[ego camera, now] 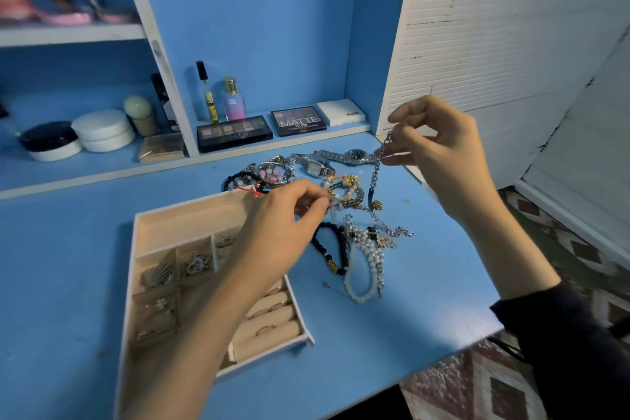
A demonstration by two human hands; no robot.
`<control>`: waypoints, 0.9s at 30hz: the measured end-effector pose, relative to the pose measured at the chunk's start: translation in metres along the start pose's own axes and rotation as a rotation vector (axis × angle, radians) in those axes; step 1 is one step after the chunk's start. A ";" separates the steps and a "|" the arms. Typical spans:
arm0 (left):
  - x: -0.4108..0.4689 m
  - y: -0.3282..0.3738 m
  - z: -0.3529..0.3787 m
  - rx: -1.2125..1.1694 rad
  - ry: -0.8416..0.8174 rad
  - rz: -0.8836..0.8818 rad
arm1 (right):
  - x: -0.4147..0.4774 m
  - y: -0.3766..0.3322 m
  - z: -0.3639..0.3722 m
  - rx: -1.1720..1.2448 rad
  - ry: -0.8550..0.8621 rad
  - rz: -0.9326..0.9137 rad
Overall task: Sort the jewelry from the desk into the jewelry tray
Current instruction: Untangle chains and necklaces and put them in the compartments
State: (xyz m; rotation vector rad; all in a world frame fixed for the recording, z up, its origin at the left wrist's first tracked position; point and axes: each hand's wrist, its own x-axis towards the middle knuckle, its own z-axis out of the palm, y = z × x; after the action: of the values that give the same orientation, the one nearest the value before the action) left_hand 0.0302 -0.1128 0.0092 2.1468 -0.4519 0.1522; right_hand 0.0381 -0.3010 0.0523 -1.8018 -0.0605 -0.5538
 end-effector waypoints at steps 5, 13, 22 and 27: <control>-0.004 -0.008 -0.014 -0.156 0.046 -0.062 | 0.000 -0.027 0.016 0.167 -0.020 -0.028; -0.021 -0.031 -0.051 -0.393 0.176 -0.146 | 0.002 -0.066 0.055 0.455 -0.100 -0.046; -0.049 -0.055 -0.108 -0.383 0.405 -0.228 | -0.014 -0.109 0.113 0.641 -0.323 -0.034; -0.062 -0.064 -0.125 -0.338 0.431 -0.276 | -0.031 -0.119 0.140 0.651 -0.439 -0.004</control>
State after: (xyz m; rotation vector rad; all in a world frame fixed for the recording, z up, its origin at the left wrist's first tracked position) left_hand 0.0040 0.0380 0.0154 1.7573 0.0682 0.3468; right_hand 0.0194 -0.1283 0.1190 -1.2502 -0.4894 -0.1021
